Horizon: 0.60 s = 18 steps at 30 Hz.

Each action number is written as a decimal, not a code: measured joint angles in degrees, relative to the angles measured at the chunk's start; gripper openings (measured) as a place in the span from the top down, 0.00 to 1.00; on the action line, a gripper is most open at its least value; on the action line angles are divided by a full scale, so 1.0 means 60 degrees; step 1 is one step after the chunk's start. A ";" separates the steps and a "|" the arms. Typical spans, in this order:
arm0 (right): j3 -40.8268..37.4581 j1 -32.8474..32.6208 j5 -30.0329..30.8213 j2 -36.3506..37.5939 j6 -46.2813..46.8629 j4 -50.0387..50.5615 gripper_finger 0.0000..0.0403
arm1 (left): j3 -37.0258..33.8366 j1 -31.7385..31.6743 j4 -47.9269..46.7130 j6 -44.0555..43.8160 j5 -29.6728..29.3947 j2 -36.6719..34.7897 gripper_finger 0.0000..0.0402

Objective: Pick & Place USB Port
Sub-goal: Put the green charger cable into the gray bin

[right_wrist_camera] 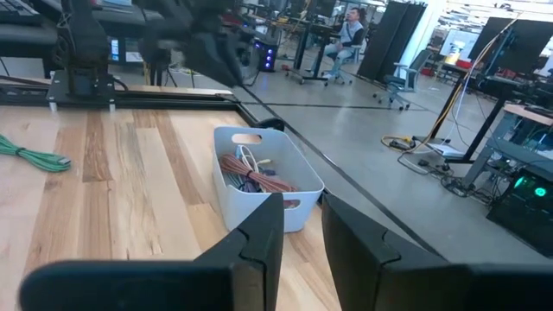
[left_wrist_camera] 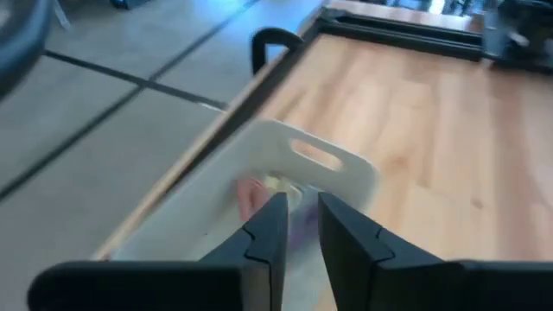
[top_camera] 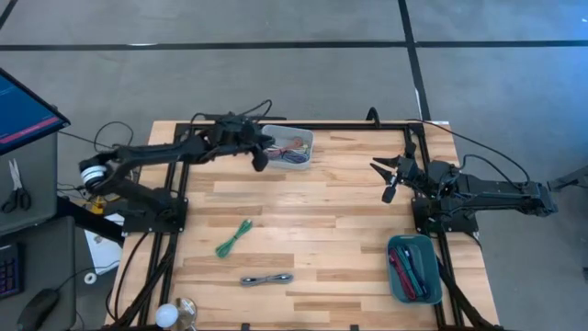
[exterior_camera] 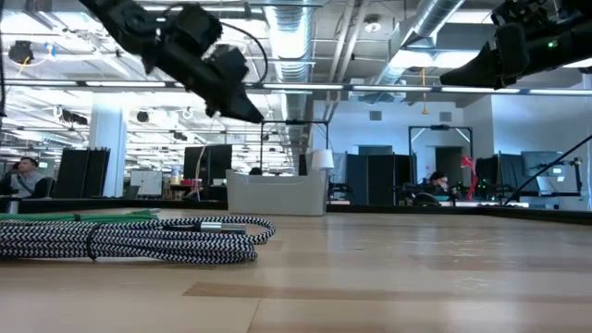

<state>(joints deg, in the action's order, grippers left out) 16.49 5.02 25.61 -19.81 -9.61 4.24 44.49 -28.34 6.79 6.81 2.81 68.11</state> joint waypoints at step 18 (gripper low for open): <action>0.0000 -0.0001 -0.0004 0.0000 0.0010 0.0002 0.81 | 0.0000 0.2807 -0.4591 -0.3184 0.0001 -0.2107 0.84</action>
<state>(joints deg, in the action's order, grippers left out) 16.49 5.02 25.58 -19.81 -9.55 4.25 44.49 -11.50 -20.76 -12.29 2.81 55.46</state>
